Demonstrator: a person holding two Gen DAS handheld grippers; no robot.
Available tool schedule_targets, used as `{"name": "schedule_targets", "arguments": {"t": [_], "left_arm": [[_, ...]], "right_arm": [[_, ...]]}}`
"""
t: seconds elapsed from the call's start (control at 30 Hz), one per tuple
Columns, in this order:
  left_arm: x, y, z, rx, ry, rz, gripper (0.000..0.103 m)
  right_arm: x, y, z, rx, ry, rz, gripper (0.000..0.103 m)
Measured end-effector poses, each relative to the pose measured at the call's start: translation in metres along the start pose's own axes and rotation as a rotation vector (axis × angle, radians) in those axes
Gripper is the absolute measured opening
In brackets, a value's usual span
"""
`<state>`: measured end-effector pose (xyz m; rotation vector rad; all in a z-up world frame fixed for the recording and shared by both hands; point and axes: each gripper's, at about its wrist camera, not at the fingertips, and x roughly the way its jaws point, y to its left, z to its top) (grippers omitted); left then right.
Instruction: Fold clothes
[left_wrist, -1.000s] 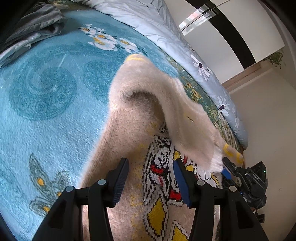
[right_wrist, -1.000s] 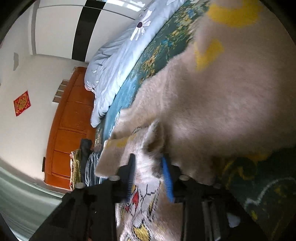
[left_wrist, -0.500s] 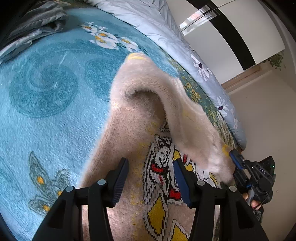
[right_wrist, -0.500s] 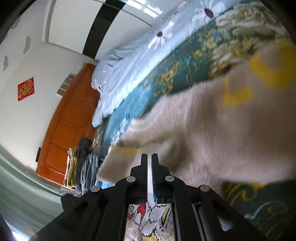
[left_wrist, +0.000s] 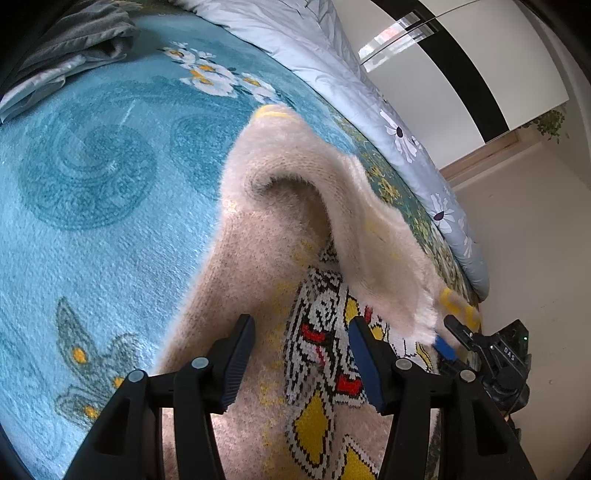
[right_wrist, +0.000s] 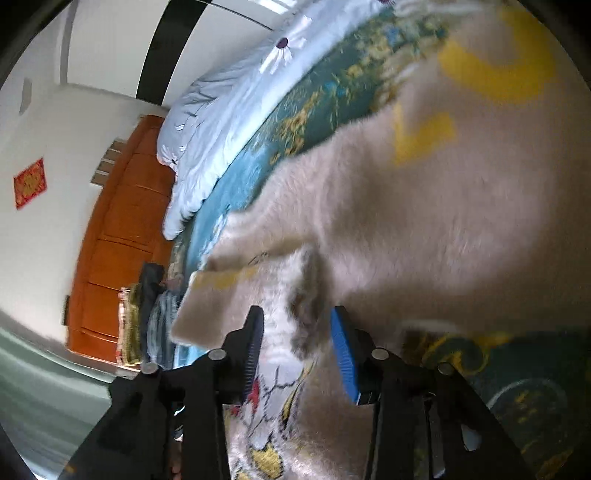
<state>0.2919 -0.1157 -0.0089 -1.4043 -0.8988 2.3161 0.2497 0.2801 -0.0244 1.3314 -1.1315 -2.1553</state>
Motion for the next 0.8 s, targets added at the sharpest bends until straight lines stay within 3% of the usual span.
{"name": "schedule_targets", "arguments": {"t": [0.17,0.43,0.47,0.5,0.53,0.67,0.8], "left_arm": [[0.000,0.000,0.000,0.006,-0.002,0.003,0.059],[0.000,-0.004,-0.003,0.005,-0.003,0.007,0.059],[0.000,-0.004,-0.003,0.005,-0.003,0.007,0.059],[0.000,-0.004,-0.003,0.005,-0.002,0.006,0.059],[0.000,-0.003,-0.003,0.004,-0.002,0.004,0.059],[-0.001,0.000,-0.002,-0.002,0.002,-0.004,0.059],[-0.002,0.001,-0.002,-0.007,0.003,-0.010,0.059]], "right_arm": [[0.013,0.003,-0.002,-0.010,0.040,-0.021,0.041],[0.023,0.002,0.003,0.040,0.017,0.053,0.042],[0.024,0.002,0.003,0.044,0.012,0.060,0.038],[0.025,0.002,0.004,0.048,0.007,0.066,0.022],[0.024,0.003,0.003,0.038,0.006,0.066,0.013],[0.021,0.010,0.002,0.022,0.027,0.143,0.011],[0.003,0.016,0.014,-0.016,-0.045,0.107,0.010]]}}
